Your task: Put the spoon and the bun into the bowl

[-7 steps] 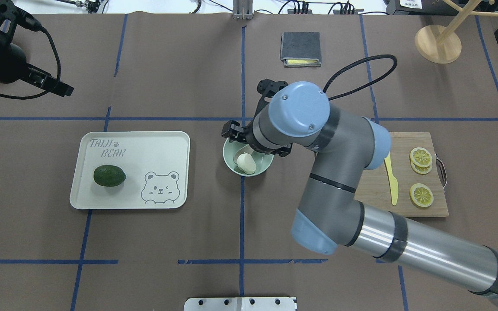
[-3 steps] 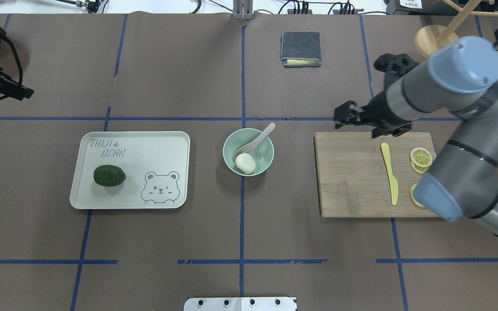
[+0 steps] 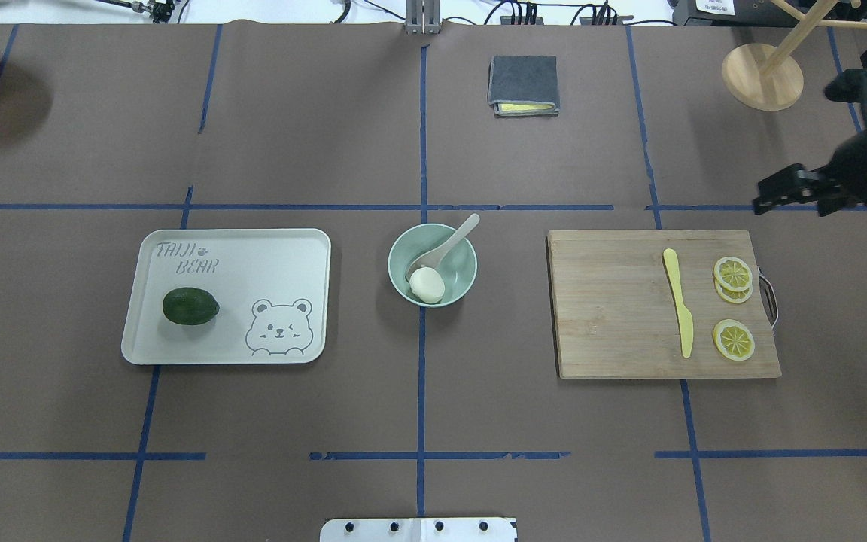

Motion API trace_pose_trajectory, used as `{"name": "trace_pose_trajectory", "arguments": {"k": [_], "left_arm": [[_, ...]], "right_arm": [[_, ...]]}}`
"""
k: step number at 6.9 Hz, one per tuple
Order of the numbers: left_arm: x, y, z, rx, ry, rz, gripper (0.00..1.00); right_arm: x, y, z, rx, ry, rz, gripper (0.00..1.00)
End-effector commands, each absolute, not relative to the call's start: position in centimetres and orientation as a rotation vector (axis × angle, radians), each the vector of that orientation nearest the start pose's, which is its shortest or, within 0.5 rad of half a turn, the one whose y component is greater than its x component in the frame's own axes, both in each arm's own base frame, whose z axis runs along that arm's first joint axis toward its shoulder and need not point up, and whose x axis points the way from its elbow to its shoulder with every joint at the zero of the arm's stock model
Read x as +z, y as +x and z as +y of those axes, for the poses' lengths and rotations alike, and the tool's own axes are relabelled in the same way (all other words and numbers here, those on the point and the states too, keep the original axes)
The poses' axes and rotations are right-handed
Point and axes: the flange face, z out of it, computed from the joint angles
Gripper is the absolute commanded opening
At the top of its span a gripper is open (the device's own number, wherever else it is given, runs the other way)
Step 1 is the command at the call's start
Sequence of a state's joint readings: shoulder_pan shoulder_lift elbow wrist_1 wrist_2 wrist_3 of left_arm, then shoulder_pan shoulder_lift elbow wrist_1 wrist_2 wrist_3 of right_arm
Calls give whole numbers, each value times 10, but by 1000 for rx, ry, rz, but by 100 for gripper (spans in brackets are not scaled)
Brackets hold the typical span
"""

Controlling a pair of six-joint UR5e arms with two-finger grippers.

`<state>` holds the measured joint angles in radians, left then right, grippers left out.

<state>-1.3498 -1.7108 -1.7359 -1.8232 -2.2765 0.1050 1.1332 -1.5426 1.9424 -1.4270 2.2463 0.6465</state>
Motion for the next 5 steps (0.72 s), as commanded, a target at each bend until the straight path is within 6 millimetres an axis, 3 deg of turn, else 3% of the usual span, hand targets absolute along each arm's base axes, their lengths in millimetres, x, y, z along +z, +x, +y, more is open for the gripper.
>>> {"name": "trace_pose_trajectory", "arguments": {"k": [1,2,4,5], "left_arm": [[518,-8,-564,430,433,726,99],[523,-13,-563,410,405,730,99],[525,-10,-553,336,265,809,100],[561,-11,-524,315,209,817,100]], "right_arm": [[523,-42,-459,-77,88,-791,100],[531,-15,-455,-79,68,-822,100],[541,-8,-452,-77,48,-831,100],[541,-9,-452,-75,45,-838,100]]}}
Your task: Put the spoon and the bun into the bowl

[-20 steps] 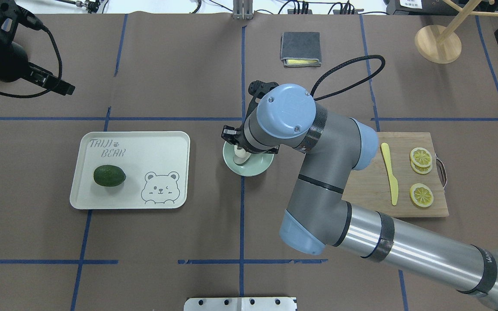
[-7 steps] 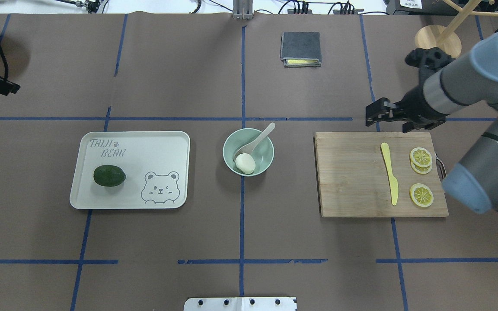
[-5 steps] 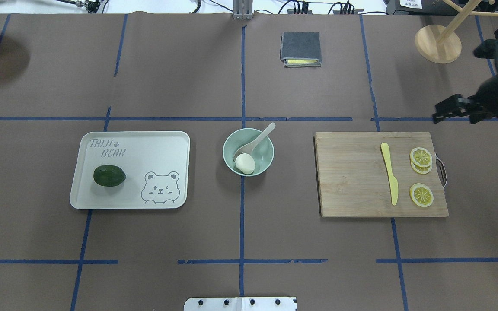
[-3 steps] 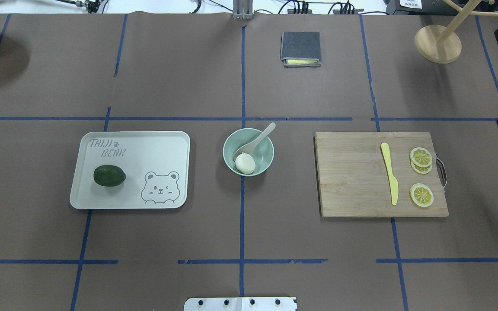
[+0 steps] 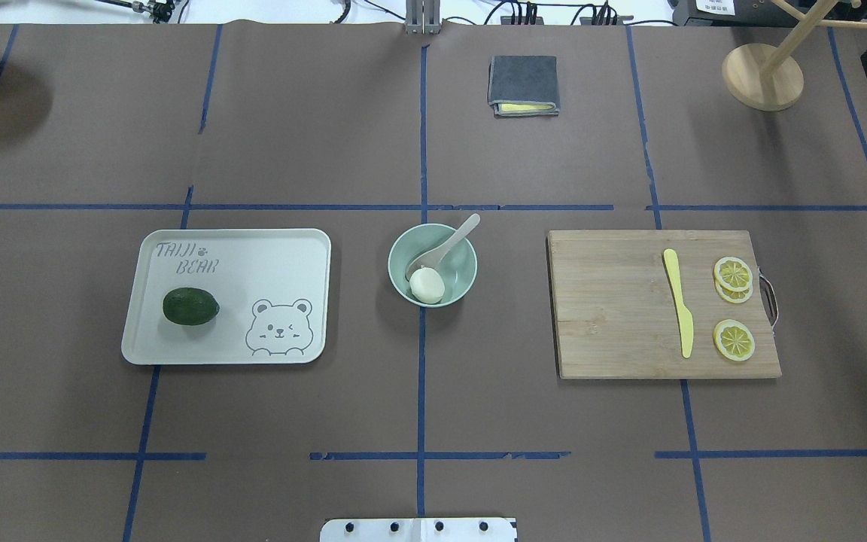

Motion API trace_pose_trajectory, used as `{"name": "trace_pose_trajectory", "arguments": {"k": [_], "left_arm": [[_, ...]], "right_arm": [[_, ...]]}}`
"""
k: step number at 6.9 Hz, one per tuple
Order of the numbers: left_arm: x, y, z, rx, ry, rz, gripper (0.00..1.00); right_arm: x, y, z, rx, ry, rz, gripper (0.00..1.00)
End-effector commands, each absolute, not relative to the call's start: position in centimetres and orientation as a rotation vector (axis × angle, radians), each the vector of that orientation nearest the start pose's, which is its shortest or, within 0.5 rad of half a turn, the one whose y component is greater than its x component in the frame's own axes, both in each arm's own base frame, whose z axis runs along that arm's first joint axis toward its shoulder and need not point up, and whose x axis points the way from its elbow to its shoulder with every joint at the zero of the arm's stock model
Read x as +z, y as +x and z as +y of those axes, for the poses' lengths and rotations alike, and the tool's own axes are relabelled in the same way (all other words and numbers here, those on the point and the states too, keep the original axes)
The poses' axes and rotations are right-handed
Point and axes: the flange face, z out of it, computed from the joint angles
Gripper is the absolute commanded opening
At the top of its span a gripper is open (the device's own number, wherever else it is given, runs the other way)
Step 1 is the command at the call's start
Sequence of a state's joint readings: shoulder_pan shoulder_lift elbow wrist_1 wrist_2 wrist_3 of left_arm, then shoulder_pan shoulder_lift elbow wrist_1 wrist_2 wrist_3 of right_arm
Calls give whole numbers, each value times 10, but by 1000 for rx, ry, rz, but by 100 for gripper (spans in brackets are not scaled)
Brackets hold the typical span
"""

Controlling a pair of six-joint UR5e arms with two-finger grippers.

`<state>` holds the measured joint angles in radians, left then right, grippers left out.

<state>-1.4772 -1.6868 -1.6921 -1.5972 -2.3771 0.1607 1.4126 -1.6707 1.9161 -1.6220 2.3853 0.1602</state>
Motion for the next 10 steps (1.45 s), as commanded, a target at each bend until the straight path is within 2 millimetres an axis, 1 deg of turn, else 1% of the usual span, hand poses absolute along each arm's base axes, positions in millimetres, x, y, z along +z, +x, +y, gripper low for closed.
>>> {"name": "trace_pose_trajectory", "arguments": {"k": [1,2,3,4,5,6,7,9,10], "left_arm": [[566,-12,-520,266,183,818,100],[576,-13,-515,266,170,816,100],[587,-13,-504,266,168,818,100],[582,-13,-505,283,211,817,100],[575,-12,-511,289,225,815,100],[568,-12,-514,289,226,813,100],[566,-13,-515,289,230,813,100],[583,-16,-502,271,199,809,100],[587,-17,-498,264,188,809,100]], "right_arm": [[540,-9,-452,-71,42,-844,100],[542,-10,-453,-68,37,-846,100],[546,-11,-454,-68,33,-846,100],[549,-11,-459,-63,28,-843,100],[558,-12,-468,-58,17,-838,100],[557,-13,-471,-64,23,-837,100],[548,-15,-478,-79,43,-840,100],[545,-15,-479,-87,51,-842,100],[549,-15,-479,-81,43,-836,100]]}}
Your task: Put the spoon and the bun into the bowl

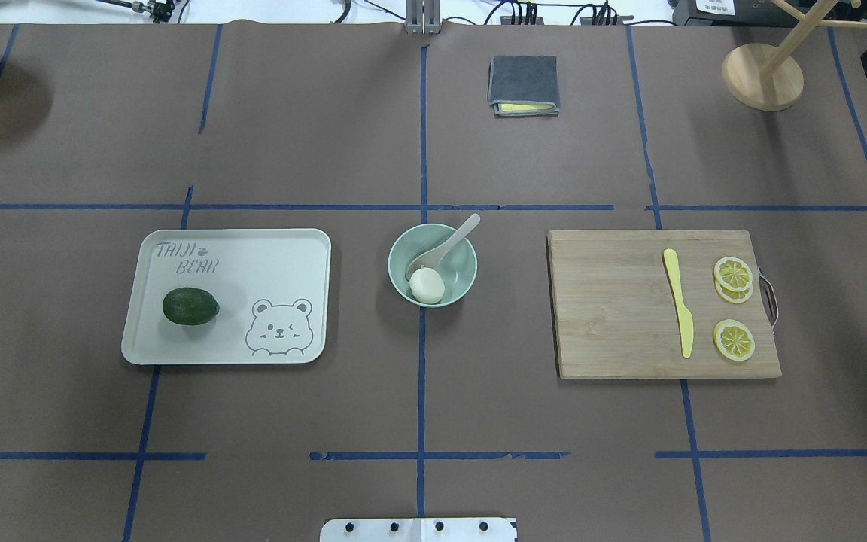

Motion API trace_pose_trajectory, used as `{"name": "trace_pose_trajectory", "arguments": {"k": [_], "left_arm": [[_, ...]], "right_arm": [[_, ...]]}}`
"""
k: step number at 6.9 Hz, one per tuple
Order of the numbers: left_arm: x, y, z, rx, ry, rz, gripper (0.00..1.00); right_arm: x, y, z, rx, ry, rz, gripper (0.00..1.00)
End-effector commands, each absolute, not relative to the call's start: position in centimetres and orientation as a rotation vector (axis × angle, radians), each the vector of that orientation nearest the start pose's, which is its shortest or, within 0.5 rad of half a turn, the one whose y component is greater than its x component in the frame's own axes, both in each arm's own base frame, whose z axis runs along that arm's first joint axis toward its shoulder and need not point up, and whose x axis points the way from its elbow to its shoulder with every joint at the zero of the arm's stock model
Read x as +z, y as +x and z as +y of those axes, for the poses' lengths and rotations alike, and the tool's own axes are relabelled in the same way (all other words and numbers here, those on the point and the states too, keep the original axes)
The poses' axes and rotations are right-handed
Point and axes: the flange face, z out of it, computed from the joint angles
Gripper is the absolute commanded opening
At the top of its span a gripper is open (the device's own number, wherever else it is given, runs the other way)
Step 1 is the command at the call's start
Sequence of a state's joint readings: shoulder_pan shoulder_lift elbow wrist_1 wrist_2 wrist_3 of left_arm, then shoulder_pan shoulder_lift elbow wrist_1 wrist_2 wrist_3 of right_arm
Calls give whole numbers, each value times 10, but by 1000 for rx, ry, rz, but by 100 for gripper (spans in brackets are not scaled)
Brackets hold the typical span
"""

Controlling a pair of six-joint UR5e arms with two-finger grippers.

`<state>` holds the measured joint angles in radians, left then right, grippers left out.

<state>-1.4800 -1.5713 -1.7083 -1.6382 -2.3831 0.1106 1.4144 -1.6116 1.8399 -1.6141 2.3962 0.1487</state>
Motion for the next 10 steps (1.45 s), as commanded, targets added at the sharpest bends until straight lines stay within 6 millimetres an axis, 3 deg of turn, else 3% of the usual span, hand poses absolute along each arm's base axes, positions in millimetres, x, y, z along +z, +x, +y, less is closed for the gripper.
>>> {"name": "trace_pose_trajectory", "arguments": {"k": [1,4,5,10], "left_arm": [[605,-16,-496,250,149,814,100],[608,-16,-495,243,132,816,100],[607,-16,-496,243,133,816,100],[601,-17,-496,242,144,816,100]], "right_arm": [[551,-14,-479,-81,41,-834,100],[567,-13,-477,-131,40,-828,100],[587,-12,-474,-202,41,-825,100],[587,-1,-476,-174,46,-828,100]]}}
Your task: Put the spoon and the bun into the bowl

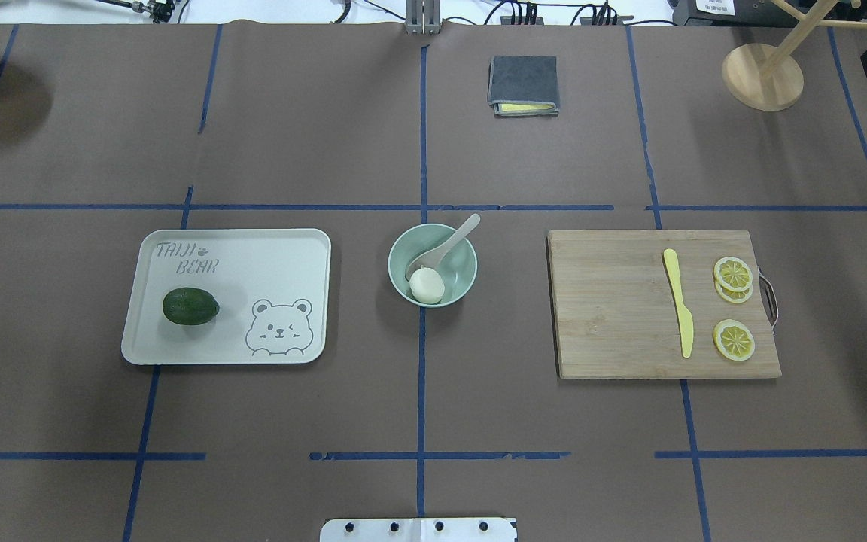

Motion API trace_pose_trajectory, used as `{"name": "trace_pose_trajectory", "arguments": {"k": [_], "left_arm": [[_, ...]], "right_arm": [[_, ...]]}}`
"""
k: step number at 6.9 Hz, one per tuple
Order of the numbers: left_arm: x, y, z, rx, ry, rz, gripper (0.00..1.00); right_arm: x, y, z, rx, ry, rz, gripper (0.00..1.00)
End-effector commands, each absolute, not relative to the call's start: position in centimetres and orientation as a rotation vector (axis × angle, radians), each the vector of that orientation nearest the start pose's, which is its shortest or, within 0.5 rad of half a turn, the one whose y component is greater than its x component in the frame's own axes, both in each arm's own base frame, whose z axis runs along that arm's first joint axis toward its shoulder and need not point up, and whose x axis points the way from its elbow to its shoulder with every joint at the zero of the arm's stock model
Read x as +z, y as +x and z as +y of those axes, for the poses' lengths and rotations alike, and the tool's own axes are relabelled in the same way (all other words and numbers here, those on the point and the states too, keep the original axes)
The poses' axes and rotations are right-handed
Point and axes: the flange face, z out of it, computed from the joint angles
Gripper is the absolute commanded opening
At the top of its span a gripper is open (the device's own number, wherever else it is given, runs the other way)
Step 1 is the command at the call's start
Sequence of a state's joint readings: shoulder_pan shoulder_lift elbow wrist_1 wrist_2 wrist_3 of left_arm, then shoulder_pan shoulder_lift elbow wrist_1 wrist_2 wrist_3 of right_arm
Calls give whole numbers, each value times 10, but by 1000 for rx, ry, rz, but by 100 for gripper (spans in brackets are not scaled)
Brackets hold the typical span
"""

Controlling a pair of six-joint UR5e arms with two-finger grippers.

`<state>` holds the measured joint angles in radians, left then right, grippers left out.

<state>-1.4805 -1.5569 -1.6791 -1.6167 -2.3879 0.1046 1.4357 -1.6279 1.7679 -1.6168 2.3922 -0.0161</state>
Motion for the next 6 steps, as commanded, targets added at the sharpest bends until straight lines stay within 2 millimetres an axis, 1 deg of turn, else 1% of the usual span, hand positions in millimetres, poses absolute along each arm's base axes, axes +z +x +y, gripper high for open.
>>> {"name": "trace_pose_trajectory", "arguments": {"k": [1,2,4,6], "left_arm": [[601,-17,-496,242,144,816,100],[601,-16,-496,243,144,817,100],[600,-17,-496,243,147,817,100],[605,-17,-496,238,138,811,100]], "right_arm": [[581,3,-481,-168,60,-831,100],[575,6,-487,-162,69,-831,100],[574,6,-488,-161,69,-831,100],[574,6,-488,-161,70,-831,100]]}}
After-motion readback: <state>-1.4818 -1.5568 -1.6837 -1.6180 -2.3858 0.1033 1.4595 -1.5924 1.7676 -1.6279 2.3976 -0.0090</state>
